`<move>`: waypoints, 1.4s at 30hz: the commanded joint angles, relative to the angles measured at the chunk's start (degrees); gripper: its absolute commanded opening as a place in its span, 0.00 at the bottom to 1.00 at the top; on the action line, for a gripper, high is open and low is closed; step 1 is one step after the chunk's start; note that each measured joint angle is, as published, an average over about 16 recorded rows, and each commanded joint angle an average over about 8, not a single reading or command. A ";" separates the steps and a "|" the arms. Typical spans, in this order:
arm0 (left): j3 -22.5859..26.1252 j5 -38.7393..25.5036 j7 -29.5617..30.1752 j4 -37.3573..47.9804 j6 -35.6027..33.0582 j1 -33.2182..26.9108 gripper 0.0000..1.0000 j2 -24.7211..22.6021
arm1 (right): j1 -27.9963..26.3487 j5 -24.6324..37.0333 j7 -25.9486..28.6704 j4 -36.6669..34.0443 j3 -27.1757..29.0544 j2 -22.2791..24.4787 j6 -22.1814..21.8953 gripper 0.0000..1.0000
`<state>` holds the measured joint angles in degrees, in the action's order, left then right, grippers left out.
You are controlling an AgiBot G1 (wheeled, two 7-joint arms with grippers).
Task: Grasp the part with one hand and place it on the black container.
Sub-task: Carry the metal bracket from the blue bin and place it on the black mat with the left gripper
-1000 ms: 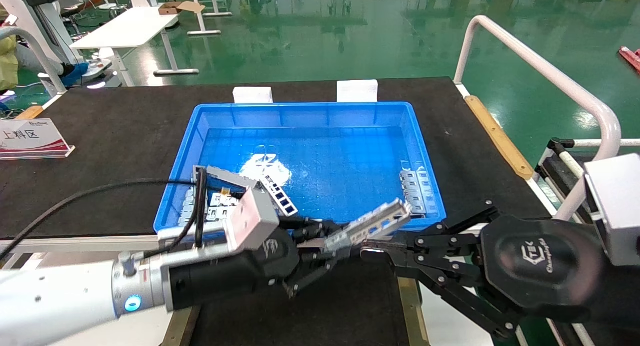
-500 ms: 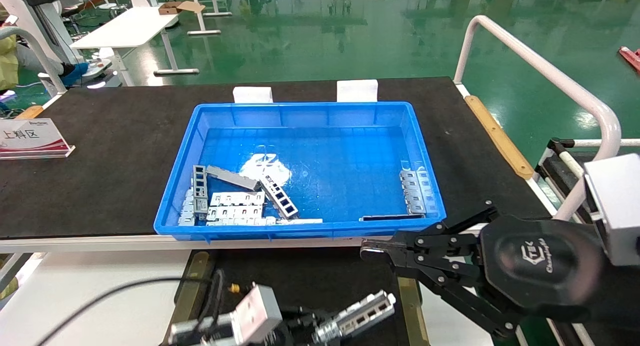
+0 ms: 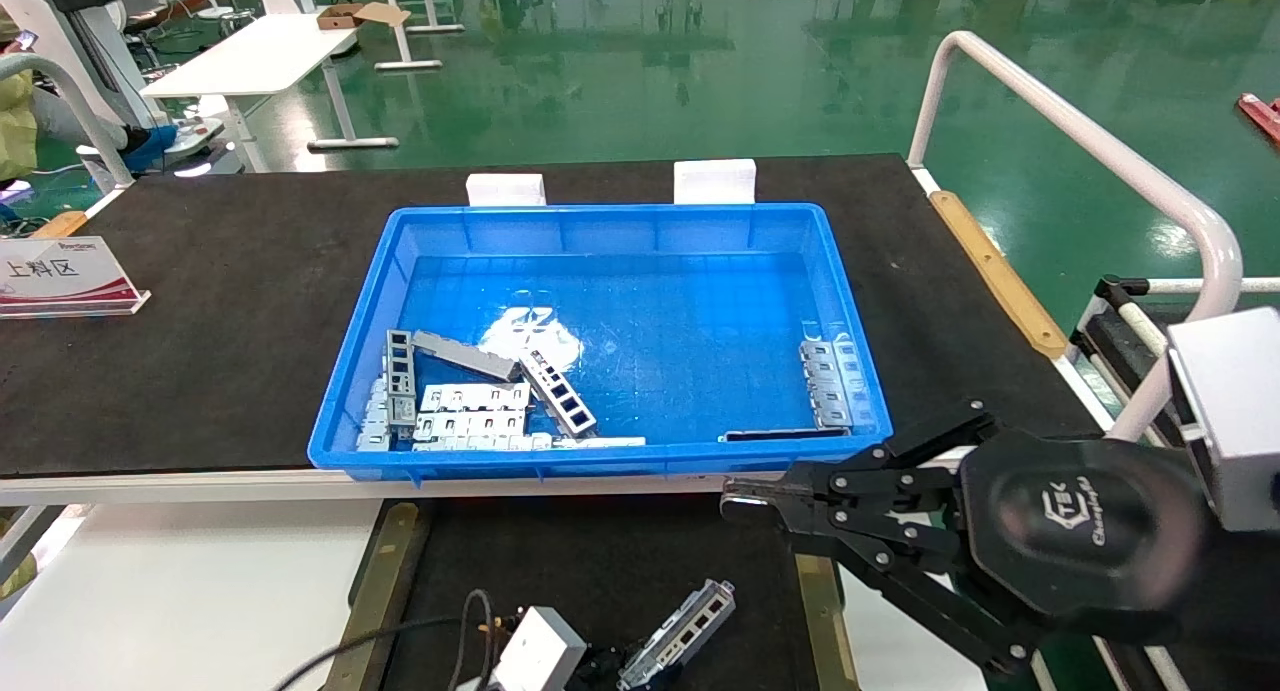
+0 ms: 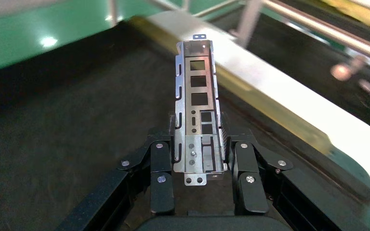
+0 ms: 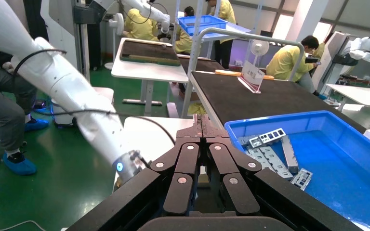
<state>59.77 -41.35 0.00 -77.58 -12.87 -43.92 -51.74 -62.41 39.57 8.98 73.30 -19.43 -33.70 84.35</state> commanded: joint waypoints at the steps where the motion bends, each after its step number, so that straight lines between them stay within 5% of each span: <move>1: 0.29 0.22 0.84 -0.02 3.89 1.28 0.00 -1.42 | 0.00 0.00 0.00 0.00 0.00 0.00 0.00 0.00; 23: 5.86 8.53 5.53 1.33 34.04 0.19 0.00 -13.64 | -0.01 -0.02 -0.02 0.00 -0.03 0.01 -0.01 0.00; 42: 3.44 10.13 7.83 6.15 42.87 -0.05 0.00 -20.45 | -0.01 -0.04 -0.03 0.00 -0.06 0.02 -0.02 0.00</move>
<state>63.22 -31.45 7.85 -71.35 29.64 -43.99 -72.15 -62.42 39.53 8.95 73.30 -19.49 -33.67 84.32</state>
